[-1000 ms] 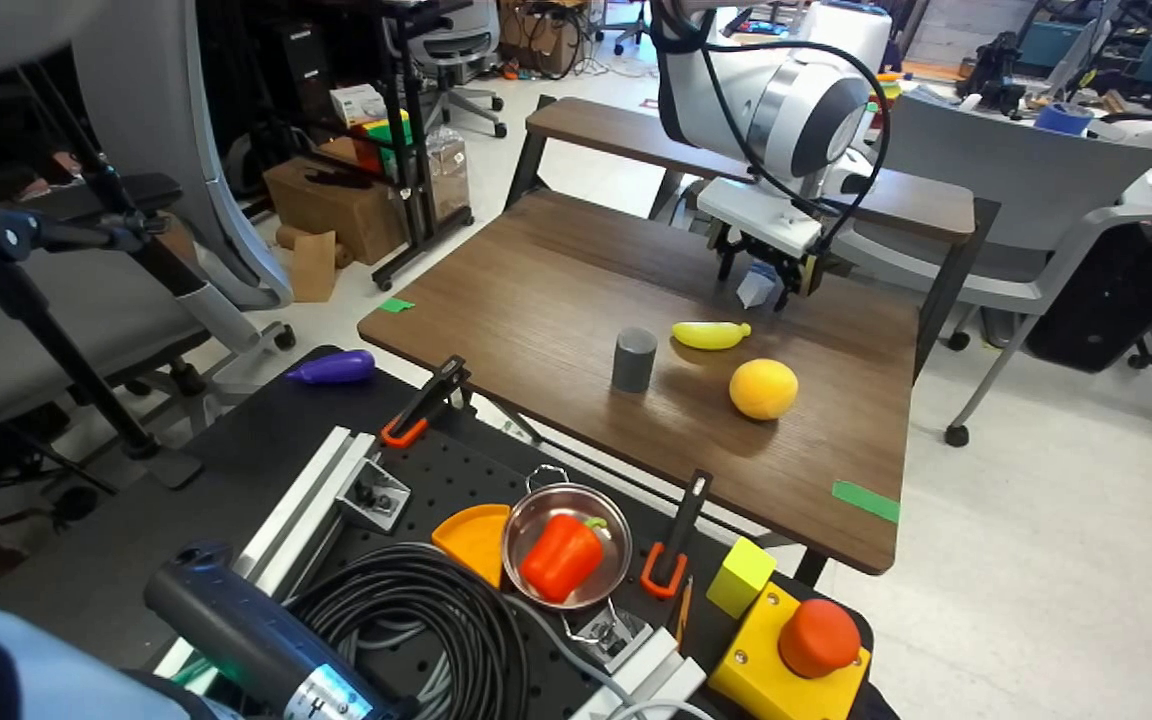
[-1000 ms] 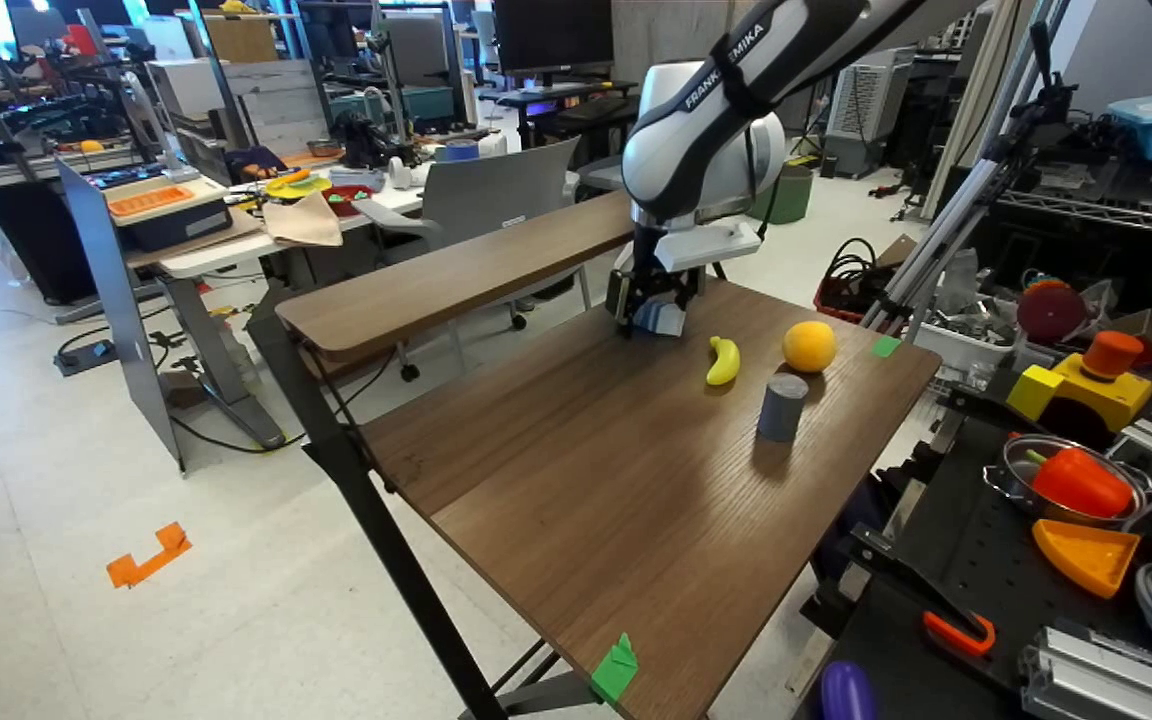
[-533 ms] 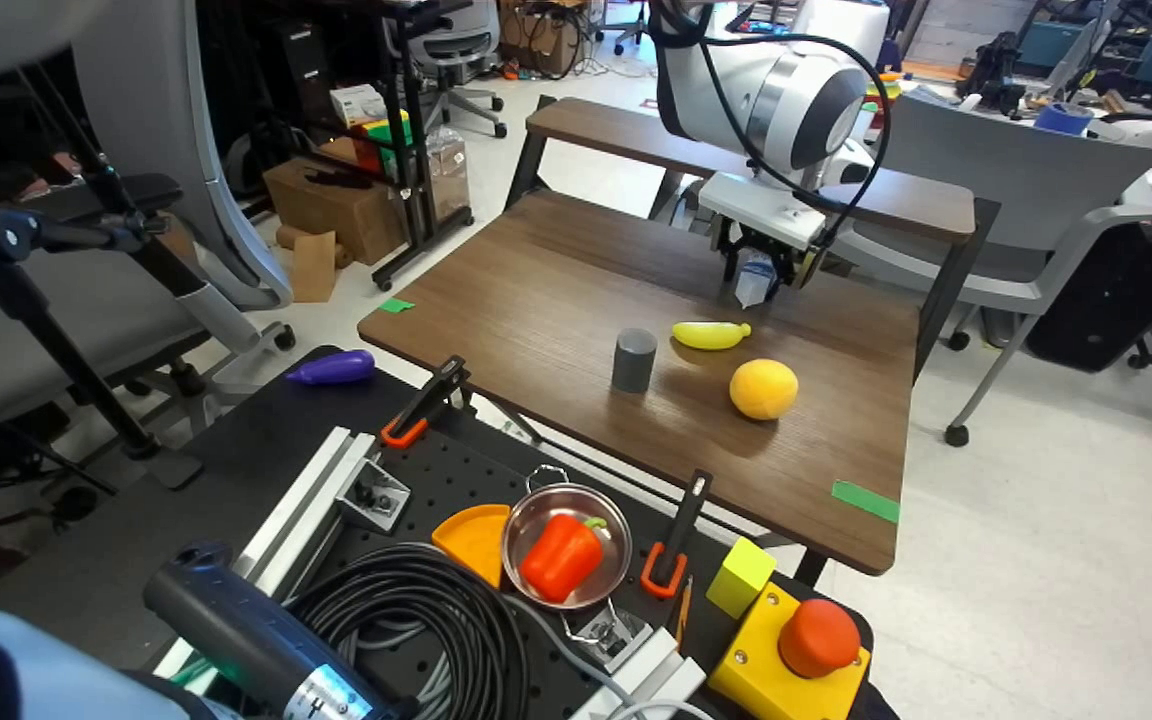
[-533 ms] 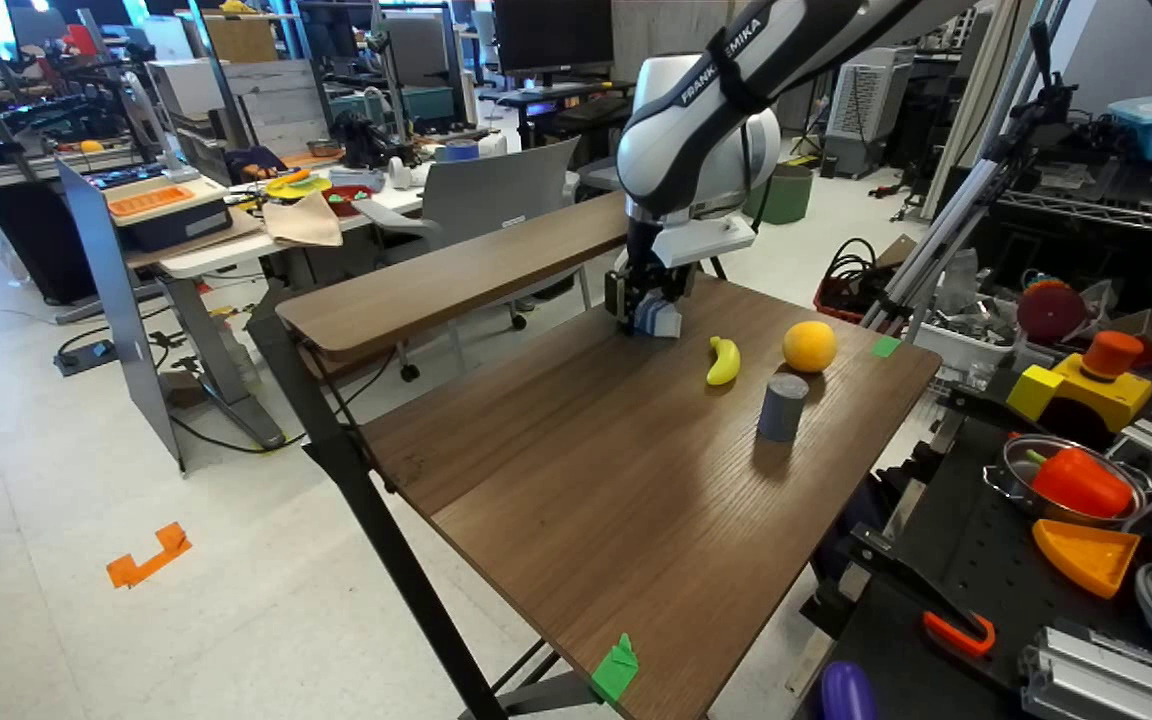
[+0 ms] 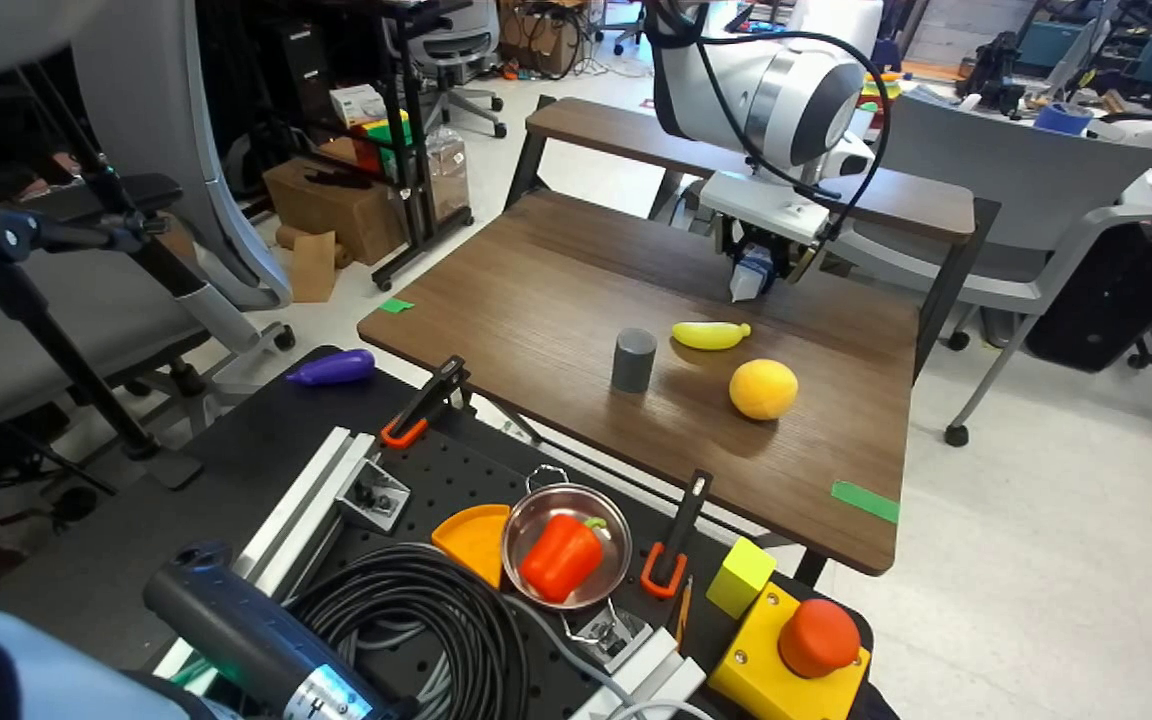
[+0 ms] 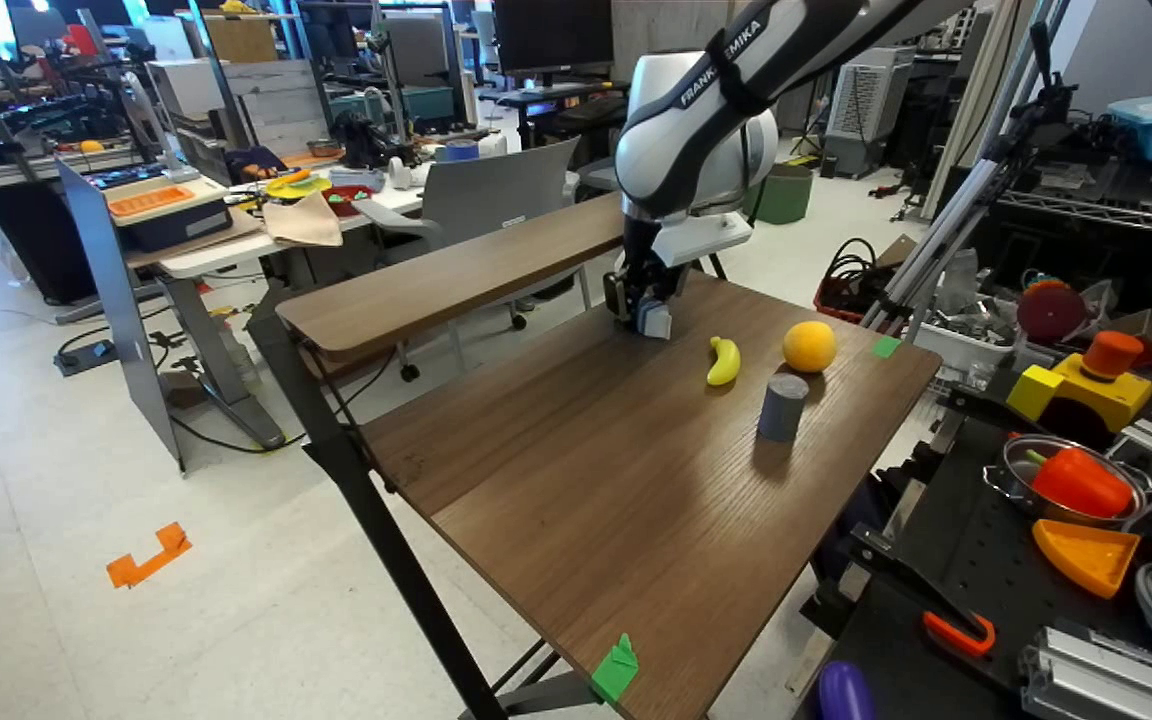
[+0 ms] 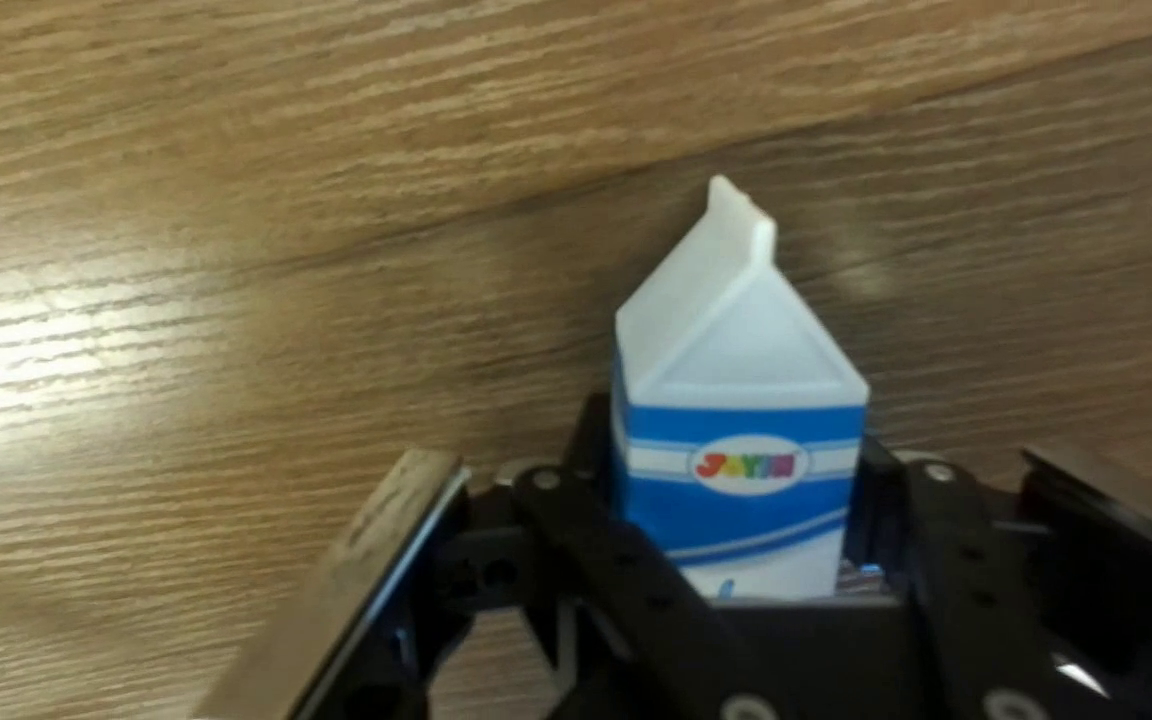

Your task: Move the milk box forward

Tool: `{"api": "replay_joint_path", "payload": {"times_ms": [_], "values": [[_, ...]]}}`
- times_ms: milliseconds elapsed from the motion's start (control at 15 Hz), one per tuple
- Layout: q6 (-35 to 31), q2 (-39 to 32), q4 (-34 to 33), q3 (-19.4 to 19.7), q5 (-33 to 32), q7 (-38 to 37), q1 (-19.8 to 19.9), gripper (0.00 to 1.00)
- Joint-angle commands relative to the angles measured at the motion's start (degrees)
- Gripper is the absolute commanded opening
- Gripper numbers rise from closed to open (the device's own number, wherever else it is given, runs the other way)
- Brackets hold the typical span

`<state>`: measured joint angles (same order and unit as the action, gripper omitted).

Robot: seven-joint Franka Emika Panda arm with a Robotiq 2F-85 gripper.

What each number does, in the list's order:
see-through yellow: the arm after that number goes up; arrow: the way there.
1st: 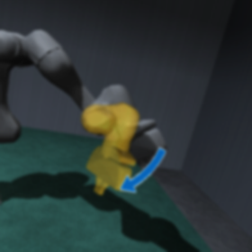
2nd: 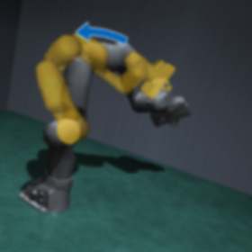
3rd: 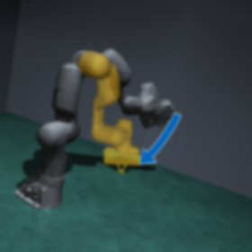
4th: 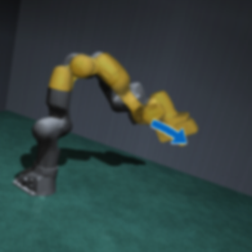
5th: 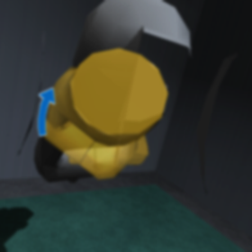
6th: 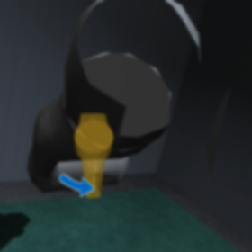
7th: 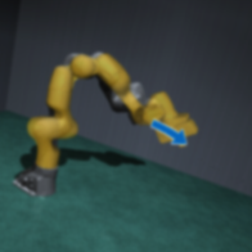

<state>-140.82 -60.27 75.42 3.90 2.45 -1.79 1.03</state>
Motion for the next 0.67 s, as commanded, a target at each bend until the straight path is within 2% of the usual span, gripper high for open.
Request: {"api": "replay_joint_path", "payload": {"times_ms": [0, 333, 600], "values": [[0.27, 2.18, 3.96, -0.72, -2.49, 2.11, -0.55, 0.21], [-1.56, 5.66, 10.92, -2.01, -5.44, 5.22, -2.78, 0.21], [-2.51, 10.39, 19.11, -3.56, -7.45, 6.63, -4.92, 0.21]]}}
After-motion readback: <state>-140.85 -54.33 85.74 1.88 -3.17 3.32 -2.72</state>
